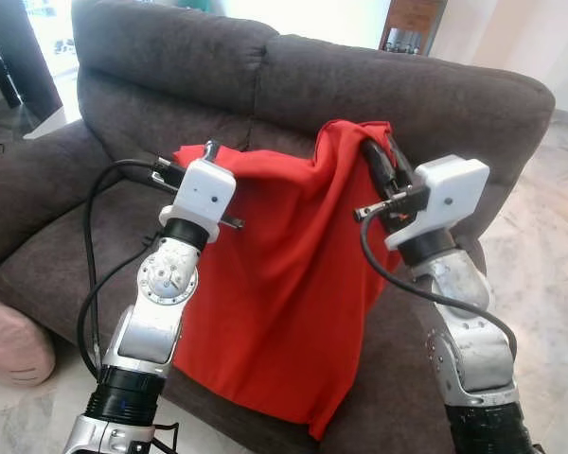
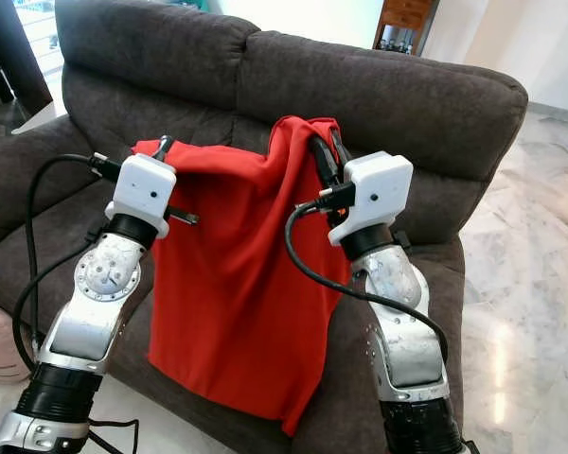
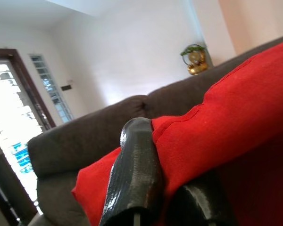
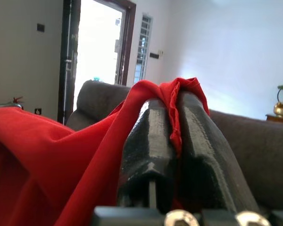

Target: Move the pillow to the sofa from floor

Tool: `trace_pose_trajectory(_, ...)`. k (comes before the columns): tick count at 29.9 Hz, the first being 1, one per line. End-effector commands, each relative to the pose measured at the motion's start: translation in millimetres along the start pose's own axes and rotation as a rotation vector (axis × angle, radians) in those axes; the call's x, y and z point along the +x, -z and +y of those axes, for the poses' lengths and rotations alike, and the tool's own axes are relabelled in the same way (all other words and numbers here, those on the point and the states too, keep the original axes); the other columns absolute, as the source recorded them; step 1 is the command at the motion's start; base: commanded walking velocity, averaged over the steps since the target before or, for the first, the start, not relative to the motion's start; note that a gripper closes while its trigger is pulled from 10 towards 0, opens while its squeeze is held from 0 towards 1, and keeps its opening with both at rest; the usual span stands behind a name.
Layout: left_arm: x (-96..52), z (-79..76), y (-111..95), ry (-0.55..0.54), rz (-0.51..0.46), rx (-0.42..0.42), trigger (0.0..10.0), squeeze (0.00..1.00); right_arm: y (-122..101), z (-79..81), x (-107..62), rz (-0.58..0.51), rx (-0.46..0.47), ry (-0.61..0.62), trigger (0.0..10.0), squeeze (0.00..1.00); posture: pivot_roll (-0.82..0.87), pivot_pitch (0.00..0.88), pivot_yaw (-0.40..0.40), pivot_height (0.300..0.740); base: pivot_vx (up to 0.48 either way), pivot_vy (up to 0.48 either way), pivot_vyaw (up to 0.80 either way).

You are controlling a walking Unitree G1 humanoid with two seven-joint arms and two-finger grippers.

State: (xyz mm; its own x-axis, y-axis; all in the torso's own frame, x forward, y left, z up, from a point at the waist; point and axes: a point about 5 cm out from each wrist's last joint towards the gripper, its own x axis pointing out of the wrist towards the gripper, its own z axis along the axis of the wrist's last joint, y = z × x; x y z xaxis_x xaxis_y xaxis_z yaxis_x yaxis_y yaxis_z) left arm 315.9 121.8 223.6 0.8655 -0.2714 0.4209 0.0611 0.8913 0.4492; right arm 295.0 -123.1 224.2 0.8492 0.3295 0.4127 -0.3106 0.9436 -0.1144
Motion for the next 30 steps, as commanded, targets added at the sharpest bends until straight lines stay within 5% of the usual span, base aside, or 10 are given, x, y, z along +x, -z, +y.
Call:
trace_pose_trajectory(1, 1.2, -6.7, -11.3, 0.051, -0.044, 0.004, 10.0, 0.0, -0.8, 3.5, -0.5, 0.003, -0.007, -0.031, 10.0, 0.0, 0.11, 0.0, -0.071, 0.74, 0.0, 0.0, 0.0)
trace_pose_trajectory(13, -7.1, -29.2, 2.4, 0.208, 0.027, 0.091, 10.0, 0.0, 14.0, 5.3, -9.3, 0.084, -0.017, -0.049, 10.0, 0.0, 0.1, 0.0, -0.071, 0.74, 0.0, 0.0, 0.0)
trace_pose_trajectory(14, -7.0, -29.7, 2.2, 0.214, 0.024, 0.099, 10.0, 0.57, 14.4, 5.5, -9.4, 0.086, -0.016, -0.052, 10.0, 0.0, 0.1, 0.0, -0.071, 0.74, 0.0, 0.0, 0.0)
trace_pose_trajectory(15, -7.0, -29.9, 2.1, 0.217, 0.023, 0.103, 10.0, 0.89, 14.6, 5.8, -9.4, 0.087, -0.014, -0.054, 10.0, 0.0, 0.1, 0.0, -0.071, 0.74, 0.0, 0.0, 0.0)
trace_pose_trajectory(17, -6.8, -29.7, 2.0, 0.216, 0.024, 0.103, 10.0, 0.89, 14.8, 6.2, -9.4, 0.089, -0.011, -0.057, 10.0, 0.0, 0.1, 0.0, -0.071, 0.74, 0.0, 0.0, 0.0)
trace_pose_trajectory(18, -6.7, -29.5, 2.0, 0.215, 0.024, 0.103, 10.0, 1.0, 14.9, 7.0, -9.4, 0.088, -0.006, -0.061, 10.0, 0.71, 0.11, 0.0, -0.072, 0.74, 0.0, 0.0, 0.0)
trace_pose_trajectory(19, -6.6, -29.1, 2.3, 0.213, 0.026, 0.104, 10.0, 1.0, 14.9, 7.5, -9.3, 0.088, -0.004, -0.063, 10.0, 1.0, 0.11, 0.0, -0.072, 0.74, 0.0, 0.0, 0.0)
trace_pose_trajectory(30, -6.3, -26.7, 4.0, 0.195, 0.033, 0.11, 10.0, 1.0, 15.6, 4.4, -9.8, 0.094, -0.022, -0.035, 10.0, 1.0, 0.11, 0.0, -0.073, 0.74, 0.0, 0.0, 0.0)
